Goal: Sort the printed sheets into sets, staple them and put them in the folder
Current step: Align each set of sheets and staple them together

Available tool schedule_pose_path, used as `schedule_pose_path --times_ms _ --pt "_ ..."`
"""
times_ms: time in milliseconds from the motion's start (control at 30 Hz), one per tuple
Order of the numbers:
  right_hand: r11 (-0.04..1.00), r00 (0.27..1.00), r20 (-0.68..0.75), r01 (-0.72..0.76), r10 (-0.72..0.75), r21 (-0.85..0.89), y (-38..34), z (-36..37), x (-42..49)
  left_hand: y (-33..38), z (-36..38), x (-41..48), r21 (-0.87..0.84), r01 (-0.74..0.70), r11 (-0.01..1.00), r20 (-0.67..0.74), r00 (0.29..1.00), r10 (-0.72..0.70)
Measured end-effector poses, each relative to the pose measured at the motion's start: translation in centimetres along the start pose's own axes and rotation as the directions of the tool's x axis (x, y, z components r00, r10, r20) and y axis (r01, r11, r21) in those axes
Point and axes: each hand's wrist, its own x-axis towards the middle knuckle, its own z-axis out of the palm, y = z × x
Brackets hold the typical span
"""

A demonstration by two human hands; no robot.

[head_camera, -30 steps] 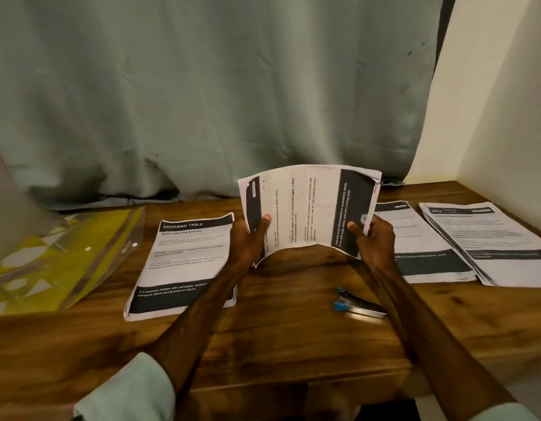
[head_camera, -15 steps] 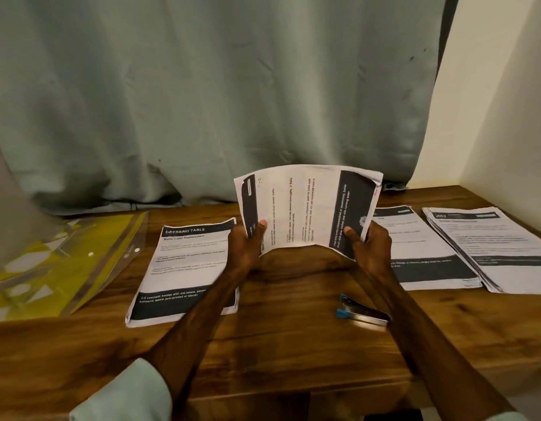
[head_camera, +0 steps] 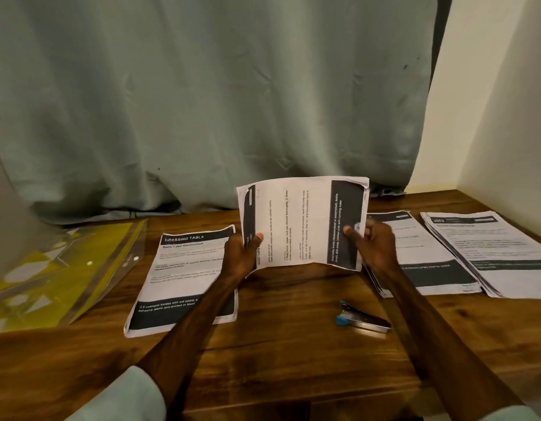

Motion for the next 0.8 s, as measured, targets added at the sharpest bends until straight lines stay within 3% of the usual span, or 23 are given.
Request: schedule_pose_path --times_ms 167,333,800 --pt "0.978 0.989 -0.005 0.145 -0.146 0.147 -4.8 -2.4 2.4 -0.4 -0.5 0.2 0.008 0.024 1.0 -0.008 1.0 -0.023" --pt "0.96 0.98 -0.003 0.196 -0.199 0.202 -6.9 -3.1 3.8 -0.6 -0.5 0.4 0.005 0.028 1.0 -0.01 1.0 -0.028" --pt "0.958 0.985 -0.034 0.173 -0.169 0.231 -6.9 -3.2 4.3 -0.4 -1.5 0.9 -0.025 -0.004 1.0 -0.003 1.0 0.004"
